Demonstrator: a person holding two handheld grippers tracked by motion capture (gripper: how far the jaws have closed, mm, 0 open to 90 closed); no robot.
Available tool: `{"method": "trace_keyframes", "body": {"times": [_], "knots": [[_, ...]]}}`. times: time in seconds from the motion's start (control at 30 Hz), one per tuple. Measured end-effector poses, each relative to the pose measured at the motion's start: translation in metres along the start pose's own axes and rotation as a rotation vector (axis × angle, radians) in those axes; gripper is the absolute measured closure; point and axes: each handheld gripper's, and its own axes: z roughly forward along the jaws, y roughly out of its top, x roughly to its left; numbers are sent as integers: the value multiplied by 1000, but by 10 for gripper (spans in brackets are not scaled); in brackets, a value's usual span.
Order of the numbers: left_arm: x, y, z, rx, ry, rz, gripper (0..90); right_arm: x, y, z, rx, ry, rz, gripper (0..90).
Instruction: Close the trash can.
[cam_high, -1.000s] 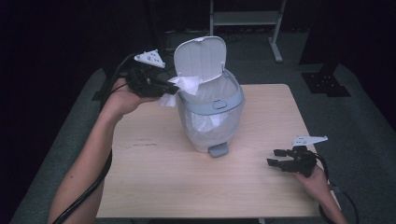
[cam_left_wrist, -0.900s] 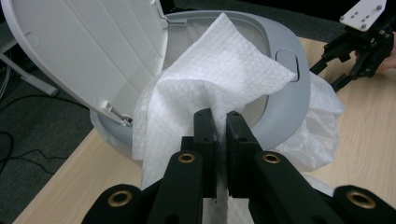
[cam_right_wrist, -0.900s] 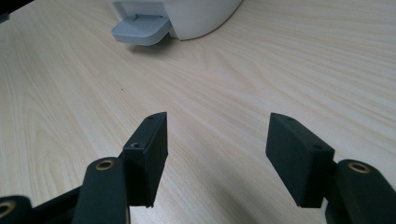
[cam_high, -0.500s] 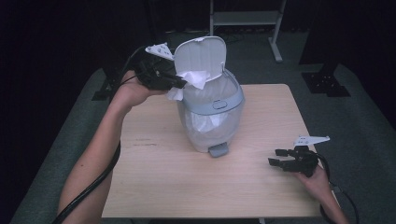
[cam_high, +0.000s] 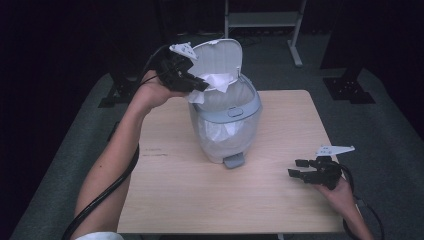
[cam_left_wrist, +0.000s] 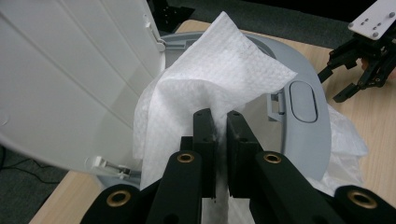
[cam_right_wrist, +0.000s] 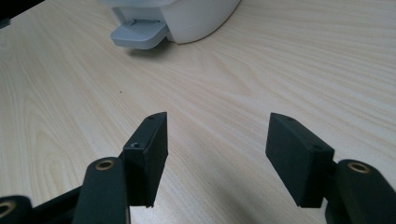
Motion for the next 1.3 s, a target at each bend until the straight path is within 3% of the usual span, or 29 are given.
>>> {"method": "trace_keyframes", "body": {"times": [0.57,1.3], "knots": [[4,15,25,12,-26,15,841,0,-1,-3,-5,-5,-2,383],[10,19,57,23,-56,-15,826,-2,-3,-7,-16,-11,2,383]]}}
